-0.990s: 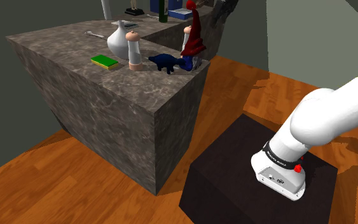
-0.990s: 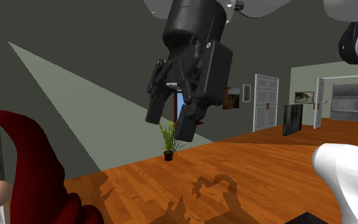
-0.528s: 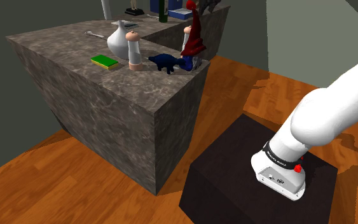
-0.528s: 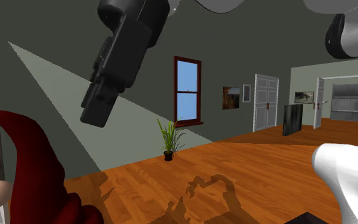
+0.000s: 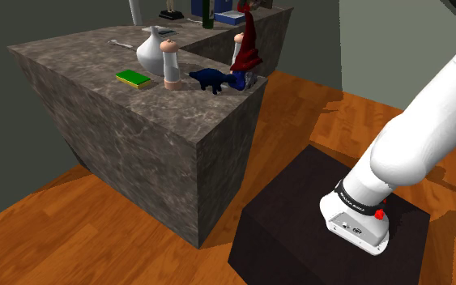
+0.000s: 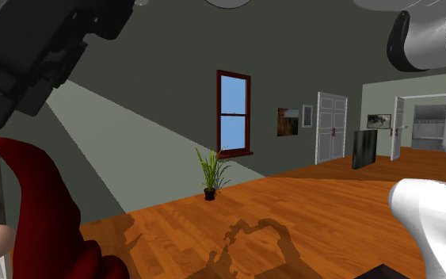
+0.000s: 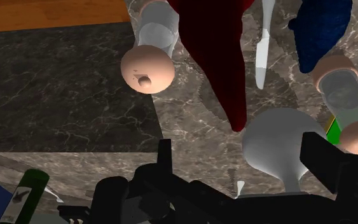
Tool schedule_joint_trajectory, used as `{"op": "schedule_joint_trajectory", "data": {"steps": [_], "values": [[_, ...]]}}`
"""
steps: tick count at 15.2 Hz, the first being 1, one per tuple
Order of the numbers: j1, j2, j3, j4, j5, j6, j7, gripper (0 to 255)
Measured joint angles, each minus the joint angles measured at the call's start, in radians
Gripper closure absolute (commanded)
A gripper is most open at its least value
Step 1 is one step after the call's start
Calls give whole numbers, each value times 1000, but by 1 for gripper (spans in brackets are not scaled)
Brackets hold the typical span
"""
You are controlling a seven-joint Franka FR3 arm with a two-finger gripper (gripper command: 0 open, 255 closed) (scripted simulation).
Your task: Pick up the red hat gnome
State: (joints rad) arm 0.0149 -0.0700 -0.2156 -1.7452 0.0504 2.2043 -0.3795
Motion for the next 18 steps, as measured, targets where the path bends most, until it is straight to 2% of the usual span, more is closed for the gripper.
{"op": "schedule_joint_trajectory", "data": {"steps": [7, 8, 18], "values": [[1, 4, 0, -81, 6, 90, -8, 0], [1, 5, 0, -85, 6, 95, -8, 255], [1, 6, 0, -88, 7, 99, -9, 255]]}}
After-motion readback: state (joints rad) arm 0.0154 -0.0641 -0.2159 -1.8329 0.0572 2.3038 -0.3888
